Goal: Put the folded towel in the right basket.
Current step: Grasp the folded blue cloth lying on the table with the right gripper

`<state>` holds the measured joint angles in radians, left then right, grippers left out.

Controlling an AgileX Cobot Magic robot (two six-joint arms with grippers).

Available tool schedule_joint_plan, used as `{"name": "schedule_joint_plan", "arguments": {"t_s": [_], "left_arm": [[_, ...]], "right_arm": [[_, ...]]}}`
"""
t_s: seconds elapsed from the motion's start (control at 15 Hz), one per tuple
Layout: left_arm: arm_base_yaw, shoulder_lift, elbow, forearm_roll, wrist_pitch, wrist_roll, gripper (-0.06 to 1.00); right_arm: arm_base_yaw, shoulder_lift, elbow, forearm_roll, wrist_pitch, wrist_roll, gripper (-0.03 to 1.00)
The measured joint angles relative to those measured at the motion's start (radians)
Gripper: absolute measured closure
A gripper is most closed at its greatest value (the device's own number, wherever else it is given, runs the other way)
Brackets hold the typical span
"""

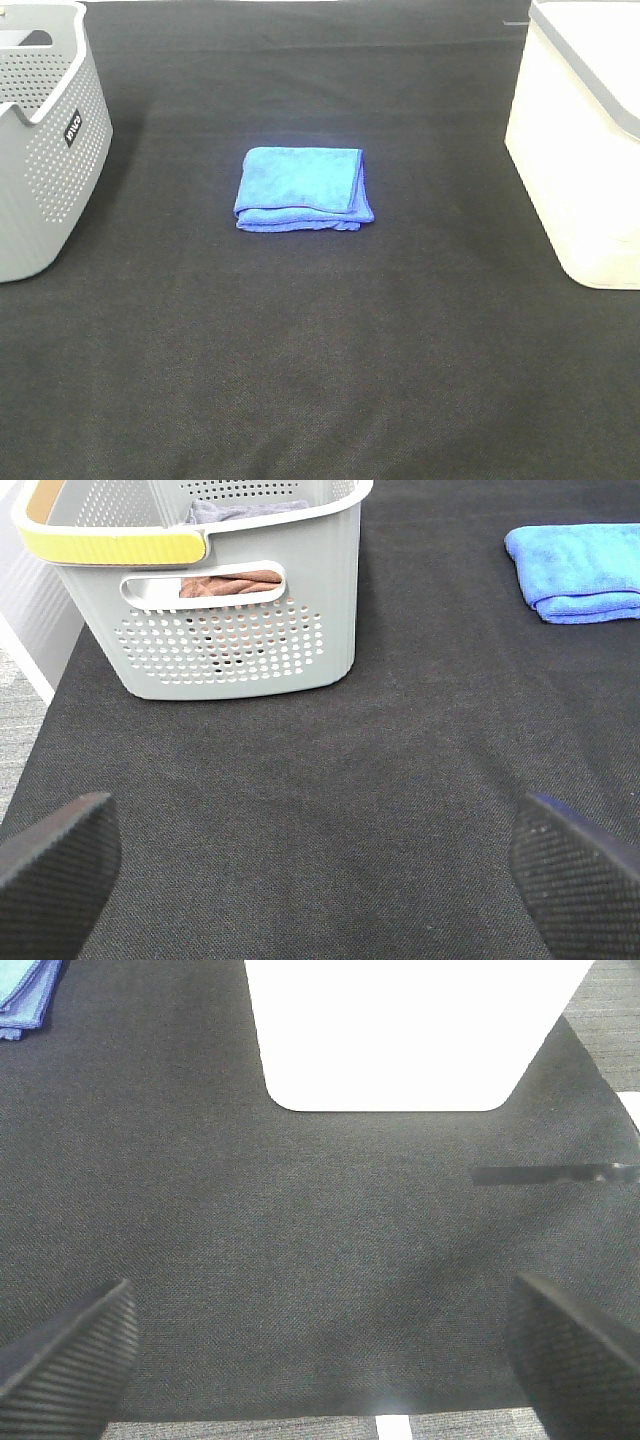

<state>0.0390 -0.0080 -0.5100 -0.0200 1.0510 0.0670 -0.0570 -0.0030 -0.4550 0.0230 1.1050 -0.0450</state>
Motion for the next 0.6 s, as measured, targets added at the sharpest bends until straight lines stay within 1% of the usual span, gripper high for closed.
{"name": "schedule_joint_plan", "arguments": {"t_s": [0.27, 0.33, 0.4, 0.47, 0.6], "left_arm": [[0.000, 0.000, 0.000, 0.000, 0.000, 0.000, -0.05], [0.000, 0.000, 0.000, 0.000, 0.000, 0.000, -0.05], [0.000, 0.000, 0.000, 0.000, 0.000, 0.000, -0.05], [0.000, 0.000, 0.000, 0.000, 0.000, 0.000, -0.05], [0.000, 0.000, 0.000, 0.000, 0.000, 0.000, -0.05]], "right_arm": [[0.000, 0.000, 0.000, 0.000, 0.000, 0.000, 0.01], [0.000, 0.011, -0.005, 0.011, 0.000, 0.000, 0.01], [0.000, 0.067, -0.034, 0.039, 0.002, -0.001, 0.01], [0.000, 0.186, -0.104, 0.087, 0.003, -0.001, 0.01], [0.000, 0.496, -0.337, 0.205, 0.013, -0.001, 0.01]]}}
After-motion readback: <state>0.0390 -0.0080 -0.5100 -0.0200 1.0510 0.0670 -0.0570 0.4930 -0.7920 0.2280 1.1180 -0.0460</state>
